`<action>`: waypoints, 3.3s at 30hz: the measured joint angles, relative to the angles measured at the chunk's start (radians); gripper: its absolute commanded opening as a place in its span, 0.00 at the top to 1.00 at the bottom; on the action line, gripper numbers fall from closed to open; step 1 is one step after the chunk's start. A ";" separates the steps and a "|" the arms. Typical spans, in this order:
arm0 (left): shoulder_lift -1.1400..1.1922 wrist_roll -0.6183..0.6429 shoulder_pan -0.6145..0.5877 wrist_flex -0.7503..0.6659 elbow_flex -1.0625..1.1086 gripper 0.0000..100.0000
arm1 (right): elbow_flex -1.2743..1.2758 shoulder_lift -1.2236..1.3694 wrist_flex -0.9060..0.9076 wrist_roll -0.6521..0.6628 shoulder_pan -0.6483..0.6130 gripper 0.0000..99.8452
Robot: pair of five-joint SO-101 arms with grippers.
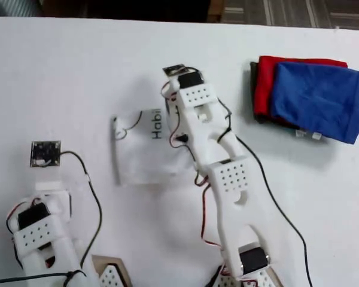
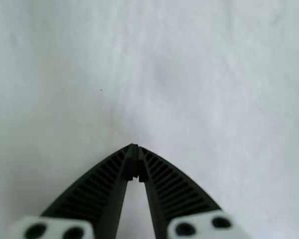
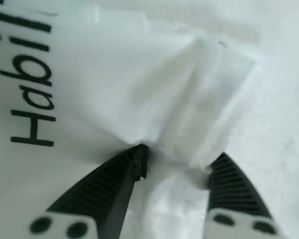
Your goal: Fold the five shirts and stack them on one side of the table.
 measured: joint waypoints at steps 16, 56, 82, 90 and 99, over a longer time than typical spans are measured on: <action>0.000 0.000 0.000 0.000 0.005 0.97 | 0.064 -0.204 0.000 0.222 0.112 0.98; 0.000 0.000 0.000 0.000 0.005 0.97 | -0.109 -0.483 -0.288 0.680 0.833 0.98; 0.000 0.000 -0.002 0.000 0.005 0.97 | -0.259 -0.041 -0.634 0.491 0.928 0.73; 0.000 0.000 0.000 0.000 0.005 0.97 | -0.259 -0.227 -0.597 0.491 0.868 0.79; 0.000 0.000 0.000 0.000 0.005 0.97 | -0.259 -0.344 -0.370 0.491 0.690 0.96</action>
